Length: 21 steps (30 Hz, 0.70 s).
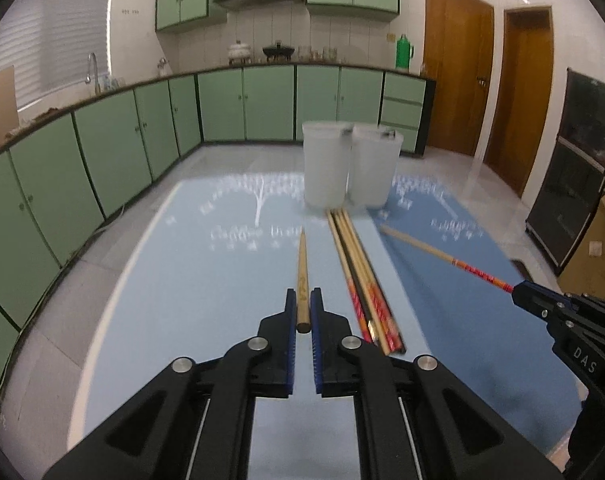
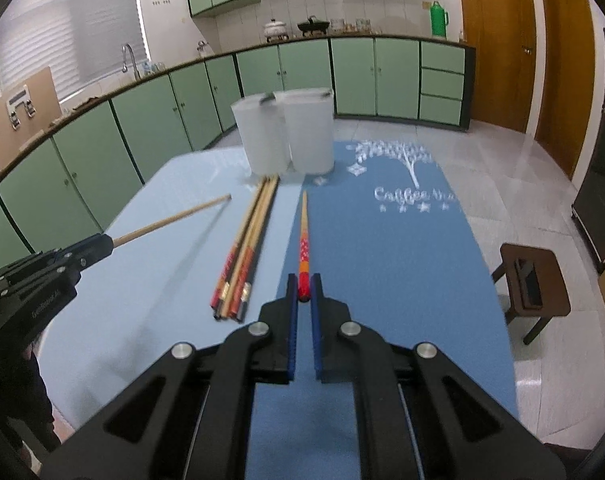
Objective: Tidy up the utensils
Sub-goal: 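Carry both chopsticks over the white holder and release them inside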
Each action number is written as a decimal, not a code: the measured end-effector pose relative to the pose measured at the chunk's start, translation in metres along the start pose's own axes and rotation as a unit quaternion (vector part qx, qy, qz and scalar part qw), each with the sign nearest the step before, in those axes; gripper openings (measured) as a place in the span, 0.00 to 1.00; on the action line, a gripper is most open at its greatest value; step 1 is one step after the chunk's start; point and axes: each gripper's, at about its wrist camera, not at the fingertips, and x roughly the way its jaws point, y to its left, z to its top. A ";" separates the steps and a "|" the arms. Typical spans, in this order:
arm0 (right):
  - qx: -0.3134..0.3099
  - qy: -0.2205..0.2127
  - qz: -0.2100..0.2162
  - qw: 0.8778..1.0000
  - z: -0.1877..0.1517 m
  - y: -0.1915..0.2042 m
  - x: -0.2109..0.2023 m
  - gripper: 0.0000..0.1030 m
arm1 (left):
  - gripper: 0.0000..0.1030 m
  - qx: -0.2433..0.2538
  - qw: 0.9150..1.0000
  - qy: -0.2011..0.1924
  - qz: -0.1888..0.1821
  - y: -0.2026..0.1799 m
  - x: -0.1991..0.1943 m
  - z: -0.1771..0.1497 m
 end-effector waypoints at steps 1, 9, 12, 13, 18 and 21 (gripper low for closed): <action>0.004 -0.005 0.004 1.000 0.004 0.000 -0.004 0.05 | 0.07 0.000 1.000 -0.010 -0.002 0.000 -0.005 0.006; -0.001 -0.044 0.023 0.999 0.059 0.001 -0.030 0.05 | 0.07 0.003 0.998 -0.058 -0.030 -0.002 -0.028 0.052; -0.014 -0.048 0.027 0.998 0.082 0.005 -0.032 0.05 | 0.07 0.011 0.997 -0.070 -0.040 -0.005 -0.029 0.070; -0.016 -0.048 0.028 0.998 0.087 0.006 -0.032 0.05 | 0.07 0.011 0.996 -0.071 -0.046 -0.005 -0.029 0.075; -0.024 -0.043 0.041 0.998 0.111 0.008 -0.026 0.05 | 0.06 0.016 0.995 -0.078 -0.056 -0.008 -0.025 0.095; -0.024 -0.038 0.052 0.998 0.121 0.007 -0.026 0.05 | 0.06 0.010 0.995 -0.077 -0.066 -0.007 -0.022 0.102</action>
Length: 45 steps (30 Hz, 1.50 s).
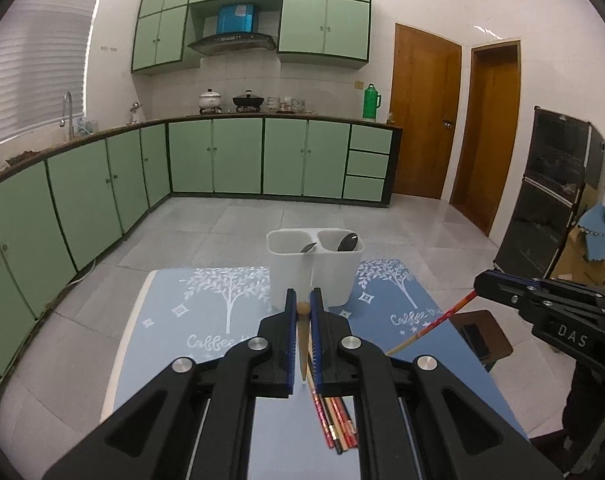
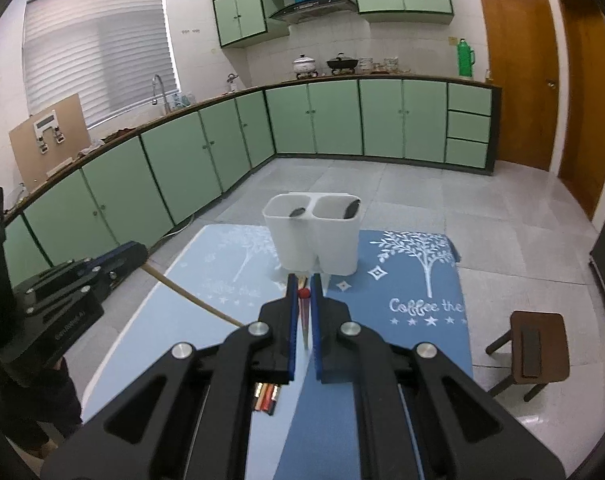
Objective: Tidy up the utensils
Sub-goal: 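Carry both chopsticks over the white holder and release them inside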
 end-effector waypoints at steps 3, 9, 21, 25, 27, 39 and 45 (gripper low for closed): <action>-0.010 -0.007 -0.001 1.000 0.011 0.001 -0.006 0.05 | 0.06 -0.002 1.000 -0.007 -0.002 0.002 0.001 0.007; -0.020 -0.040 0.007 0.999 0.047 -0.007 -0.026 0.05 | 0.06 0.003 0.999 -0.039 -0.010 0.004 -0.012 0.035; -0.002 -0.113 0.001 0.994 0.151 -0.033 -0.006 0.05 | 0.06 0.016 0.992 -0.123 0.001 0.004 -0.007 0.123; 0.004 -0.115 -0.009 0.993 0.172 -0.040 0.024 0.05 | 0.06 0.024 0.992 -0.123 0.003 0.004 0.020 0.138; 0.001 -0.115 -0.013 0.993 0.178 -0.042 0.038 0.05 | 0.06 0.023 0.993 -0.116 0.002 0.005 0.038 0.142; -0.005 -0.070 -0.018 0.997 0.170 -0.051 0.127 0.05 | 0.06 0.013 0.997 -0.081 0.002 0.016 0.133 0.143; 0.004 -0.041 -0.008 0.999 0.149 -0.053 0.157 0.05 | 0.07 0.017 0.999 -0.050 0.002 0.018 0.164 0.135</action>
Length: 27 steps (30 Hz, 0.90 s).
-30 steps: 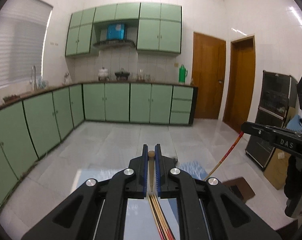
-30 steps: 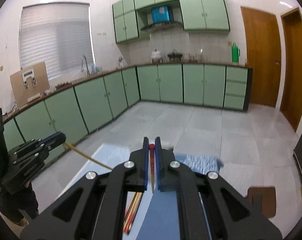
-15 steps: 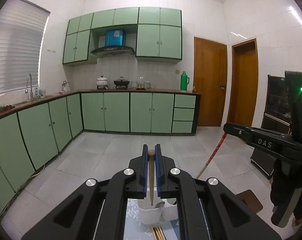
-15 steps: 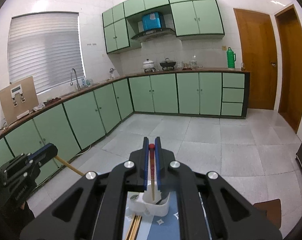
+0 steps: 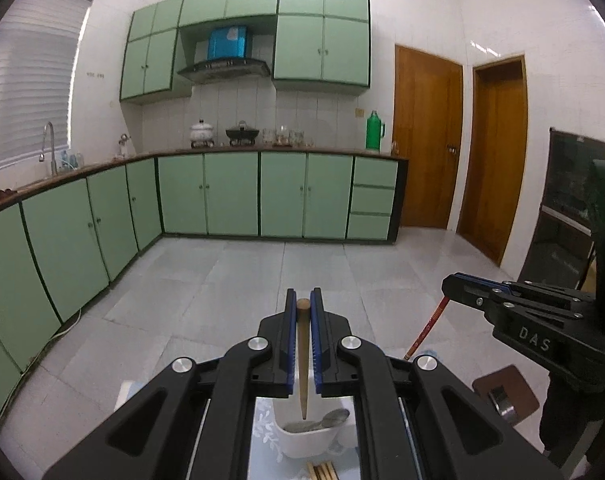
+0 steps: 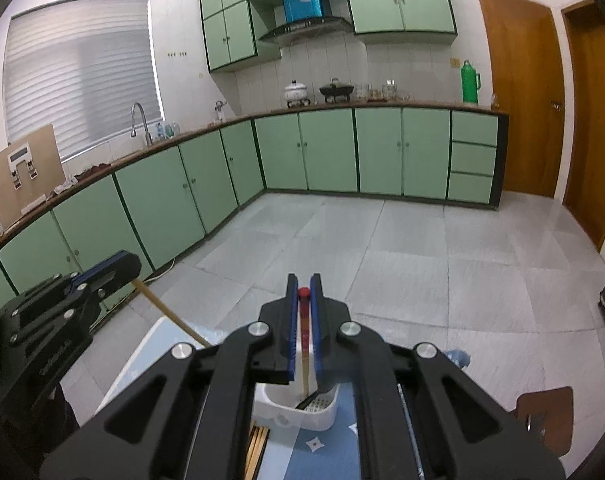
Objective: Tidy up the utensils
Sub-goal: 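Carry both chopsticks over the white holder and release them inside, then grasp the black chopstick with the right tool while the left tool returns to the chopsticks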
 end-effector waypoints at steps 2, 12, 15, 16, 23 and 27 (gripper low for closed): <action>0.005 0.009 0.004 1.000 -0.006 -0.002 0.005 0.07 | 0.08 -0.006 1.000 0.015 -0.002 0.003 0.008 -0.005; 0.032 -0.019 -0.011 0.999 -0.031 -0.022 -0.048 0.54 | 0.50 -0.010 1.000 0.012 -0.001 0.008 -0.025 -0.024; 0.035 -0.022 -0.021 0.999 -0.055 -0.027 -0.072 0.72 | 0.63 -0.008 1.000 0.015 0.003 0.008 -0.050 -0.043; 0.036 -0.024 -0.024 0.999 -0.068 -0.028 -0.082 0.76 | 0.65 -0.007 1.000 0.020 0.003 0.007 -0.057 -0.052; 0.039 0.034 -0.043 0.998 -0.172 -0.016 -0.107 0.90 | 0.84 -0.020 0.996 0.082 0.014 0.009 -0.088 -0.137; 0.056 0.083 -0.046 0.994 -0.223 -0.004 -0.100 0.90 | 0.84 -0.038 0.990 0.135 0.020 0.016 -0.092 -0.189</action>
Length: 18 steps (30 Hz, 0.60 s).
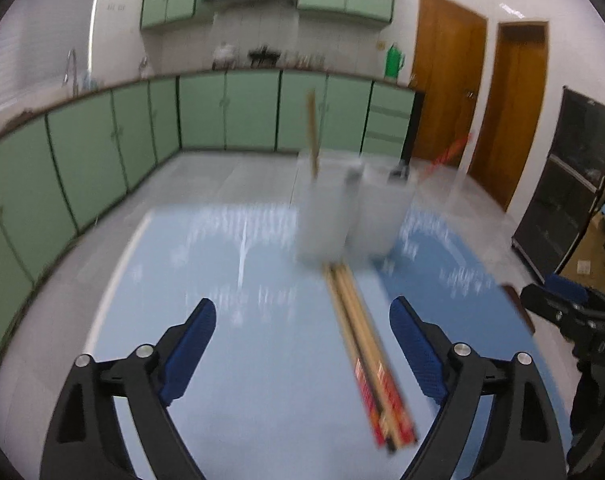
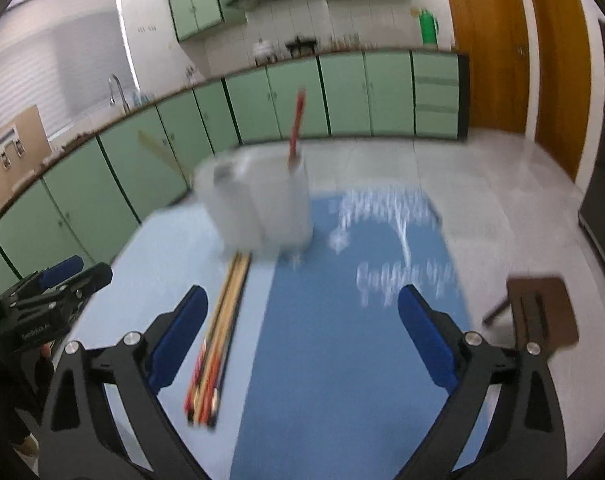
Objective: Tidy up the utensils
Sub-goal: 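Grasp the black chopstick with the right tool while the left tool returns to the chopsticks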
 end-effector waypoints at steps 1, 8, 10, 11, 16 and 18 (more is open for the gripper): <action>0.002 0.014 -0.004 1.000 -0.014 0.003 0.005 0.90 | 0.84 -0.002 1.000 0.013 0.005 0.002 0.003 -0.012; -0.010 0.064 -0.014 0.998 -0.069 0.028 0.029 0.90 | 0.84 -0.019 0.998 0.060 0.028 0.015 0.014 -0.067; -0.016 0.072 -0.015 0.997 -0.074 0.035 0.034 0.90 | 0.84 -0.017 0.997 0.069 0.033 0.015 0.017 -0.078; -0.021 0.076 -0.017 0.997 -0.078 0.038 0.036 0.90 | 0.84 -0.017 0.997 0.073 0.033 0.017 0.019 -0.081; -0.034 0.088 -0.026 0.995 -0.086 0.044 0.042 0.90 | 0.84 -0.023 0.995 0.089 0.040 0.025 0.023 -0.092; -0.043 0.092 -0.033 0.994 -0.088 0.048 0.044 0.90 | 0.84 -0.028 0.995 0.092 0.040 0.028 0.024 -0.094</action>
